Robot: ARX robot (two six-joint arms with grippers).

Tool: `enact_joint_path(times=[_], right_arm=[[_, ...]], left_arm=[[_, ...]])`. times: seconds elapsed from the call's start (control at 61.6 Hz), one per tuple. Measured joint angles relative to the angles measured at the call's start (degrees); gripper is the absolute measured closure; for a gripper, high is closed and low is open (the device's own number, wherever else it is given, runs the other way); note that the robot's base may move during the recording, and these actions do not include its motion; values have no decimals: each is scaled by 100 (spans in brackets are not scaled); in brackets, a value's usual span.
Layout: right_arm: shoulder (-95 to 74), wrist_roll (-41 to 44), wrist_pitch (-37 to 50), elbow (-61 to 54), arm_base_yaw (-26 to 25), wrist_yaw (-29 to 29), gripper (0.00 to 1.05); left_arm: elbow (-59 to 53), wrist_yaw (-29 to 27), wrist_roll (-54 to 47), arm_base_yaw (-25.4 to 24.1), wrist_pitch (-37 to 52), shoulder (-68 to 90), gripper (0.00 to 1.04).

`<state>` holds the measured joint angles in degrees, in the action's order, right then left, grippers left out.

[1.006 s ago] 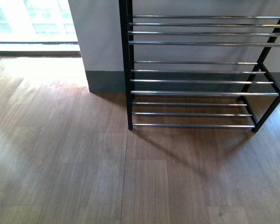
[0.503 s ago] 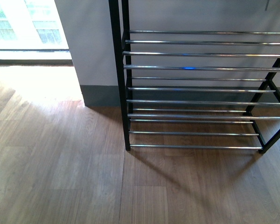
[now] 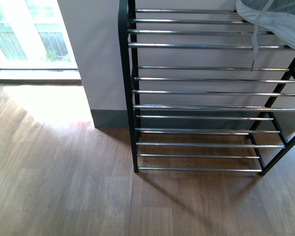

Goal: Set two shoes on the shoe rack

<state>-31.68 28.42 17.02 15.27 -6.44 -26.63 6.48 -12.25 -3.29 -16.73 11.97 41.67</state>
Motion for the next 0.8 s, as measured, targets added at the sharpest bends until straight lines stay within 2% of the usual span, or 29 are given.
enact_joint_path(times=[0.487, 0.552, 0.633, 0.73, 0.795], right_arm=[[-4, -101, -72, 26, 24, 39, 103], [-210, -837, -520, 251, 332, 428, 103], [-918, -1690, -133, 634, 990, 962, 103], [-2173, -1902, 601, 1274, 1753, 1622, 103], [-2752, -1902, 750, 1574, 2020, 1843, 103]], left_arm=[[2, 0, 2, 0, 0, 0, 103], [2, -2, 4, 0, 0, 0, 103], [2, 0, 4, 0, 0, 0, 103], [2, 0, 2, 0, 0, 0, 103], [2, -2, 4, 0, 0, 0, 103]])
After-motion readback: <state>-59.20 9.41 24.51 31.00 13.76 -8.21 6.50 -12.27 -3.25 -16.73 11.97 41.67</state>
